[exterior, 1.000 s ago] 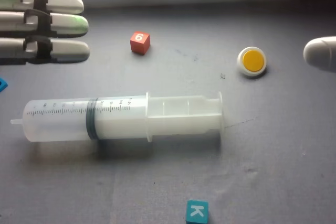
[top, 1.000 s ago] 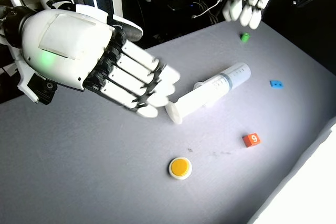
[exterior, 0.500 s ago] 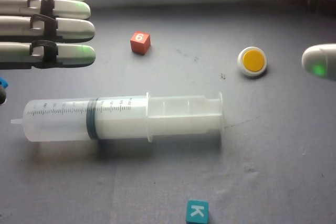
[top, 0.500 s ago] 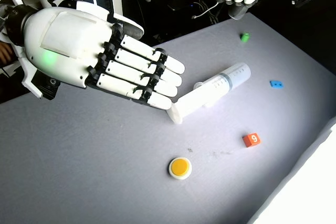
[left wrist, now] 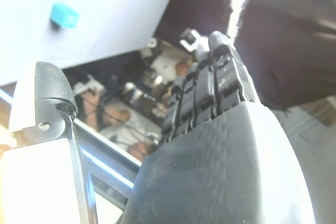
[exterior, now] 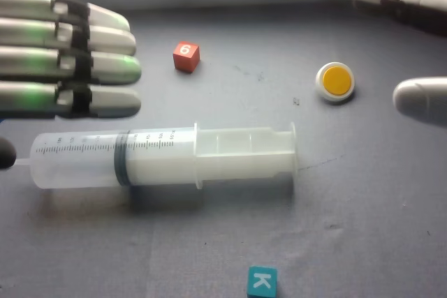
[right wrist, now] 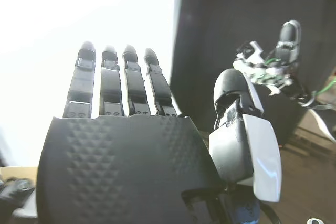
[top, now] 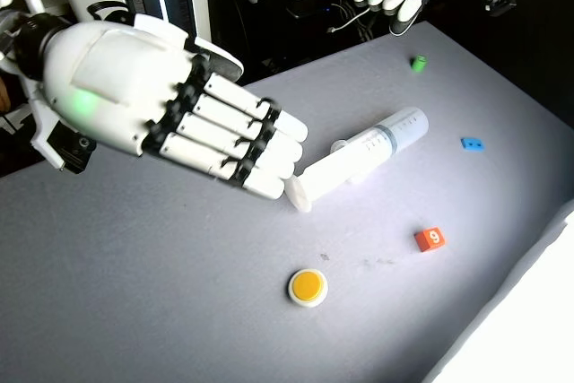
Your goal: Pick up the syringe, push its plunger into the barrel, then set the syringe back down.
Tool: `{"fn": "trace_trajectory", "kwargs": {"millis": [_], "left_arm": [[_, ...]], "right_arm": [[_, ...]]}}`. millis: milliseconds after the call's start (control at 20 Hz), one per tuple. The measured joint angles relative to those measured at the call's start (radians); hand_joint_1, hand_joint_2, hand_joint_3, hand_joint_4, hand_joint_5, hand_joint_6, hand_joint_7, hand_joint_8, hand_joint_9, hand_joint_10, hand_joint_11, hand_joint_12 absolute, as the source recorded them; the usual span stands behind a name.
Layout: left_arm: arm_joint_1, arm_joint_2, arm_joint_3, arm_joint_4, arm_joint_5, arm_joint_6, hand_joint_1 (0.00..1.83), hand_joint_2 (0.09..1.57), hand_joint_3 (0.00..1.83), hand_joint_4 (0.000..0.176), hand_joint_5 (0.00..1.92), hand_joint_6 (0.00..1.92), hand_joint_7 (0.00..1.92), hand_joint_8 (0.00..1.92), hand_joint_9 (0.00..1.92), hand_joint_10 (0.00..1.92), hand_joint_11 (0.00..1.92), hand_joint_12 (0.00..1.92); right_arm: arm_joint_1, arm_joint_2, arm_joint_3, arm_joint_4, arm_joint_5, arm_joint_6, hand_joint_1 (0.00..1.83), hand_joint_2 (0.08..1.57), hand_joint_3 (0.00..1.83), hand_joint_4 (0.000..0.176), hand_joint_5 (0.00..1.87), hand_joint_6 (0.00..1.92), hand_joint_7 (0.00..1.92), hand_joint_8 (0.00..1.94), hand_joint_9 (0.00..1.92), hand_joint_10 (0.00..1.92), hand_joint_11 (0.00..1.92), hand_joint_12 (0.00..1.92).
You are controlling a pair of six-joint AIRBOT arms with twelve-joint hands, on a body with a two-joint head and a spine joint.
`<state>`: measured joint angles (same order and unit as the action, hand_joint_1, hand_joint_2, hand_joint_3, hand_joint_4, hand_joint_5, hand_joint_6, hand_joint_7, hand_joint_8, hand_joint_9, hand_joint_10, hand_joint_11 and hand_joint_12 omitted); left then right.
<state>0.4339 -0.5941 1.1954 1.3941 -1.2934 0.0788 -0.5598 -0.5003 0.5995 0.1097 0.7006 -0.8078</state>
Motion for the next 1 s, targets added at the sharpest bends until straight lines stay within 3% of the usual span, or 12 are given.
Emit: {"fn": "trace_trajectory", "kwargs": {"millis": [150,250,350,500,600,800,950,1000], "left_arm": [[-0.006,0.006,-0.029,0.011,0.024,-0.048,1.15,1.02,0.00,0.000,0.00,0.00,0.00,0.00,0.00,0.00,0.00,0.26],[-0.006,0.024,-0.058,-0.003,0.132,-0.050,1.12,1.03,0.00,0.000,0.00,0.00,0.00,0.00,0.00,0.00,0.00,0.17],[-0.007,0.036,-0.095,-0.040,0.248,-0.058,1.17,1.01,0.00,0.000,0.00,0.00,0.00,0.00,0.00,0.00,0.00,0.20],[-0.022,0.065,-0.195,-0.221,0.555,-0.063,1.14,1.05,0.01,0.000,0.00,0.00,0.00,0.00,0.00,0.00,0.00,0.17],[-0.019,0.080,-0.244,-0.282,0.754,-0.061,1.15,1.05,0.01,0.000,0.00,0.00,0.00,0.00,0.00,0.00,0.00,0.23],[-0.005,0.109,-0.339,-0.427,1.011,-0.063,1.16,1.03,0.00,0.000,0.00,0.00,0.00,0.00,0.00,0.00,0.00,0.32],[-0.011,0.114,-0.391,-0.549,1.199,-0.062,1.20,1.03,0.00,0.000,0.00,0.00,0.00,0.00,0.00,0.00,0.00,0.28],[-0.023,0.115,-0.410,-0.580,1.257,-0.062,1.18,1.06,0.01,0.000,0.00,0.00,0.00,0.00,0.00,0.00,0.00,0.19]], "right_arm": [[-0.001,0.017,0.003,0.072,0.060,-0.001,0.00,1.29,0.01,0.000,0.09,0.01,0.06,0.01,0.02,0.01,0.00,0.00],[-0.001,0.025,0.006,0.085,0.079,-0.005,0.00,1.26,0.00,0.000,0.09,0.00,0.05,0.00,0.01,0.00,0.00,0.00],[-0.001,0.025,0.006,0.085,0.079,-0.013,0.00,1.25,0.00,0.000,0.07,0.00,0.03,0.00,0.01,0.00,0.00,0.00],[-0.012,0.023,0.002,0.066,0.077,-0.034,0.00,1.23,0.00,0.000,0.11,0.01,0.08,0.01,0.06,0.01,0.05,0.03],[-0.017,0.024,0.002,0.074,0.064,-0.035,0.00,1.24,0.00,0.000,0.01,0.00,0.00,0.00,0.00,0.00,0.00,0.00],[-0.017,0.025,-0.003,0.094,0.053,-0.036,0.00,1.34,0.05,0.000,0.00,0.00,0.00,0.00,0.00,0.00,0.00,0.00],[-0.046,0.025,-0.011,0.117,0.038,-0.029,0.00,1.36,0.05,0.000,0.05,0.02,0.03,0.01,0.01,0.00,0.00,0.00],[-0.070,0.024,-0.014,0.124,0.034,-0.028,0.00,1.44,0.09,0.000,0.01,0.00,0.01,0.00,0.01,0.00,0.00,0.00]]}}
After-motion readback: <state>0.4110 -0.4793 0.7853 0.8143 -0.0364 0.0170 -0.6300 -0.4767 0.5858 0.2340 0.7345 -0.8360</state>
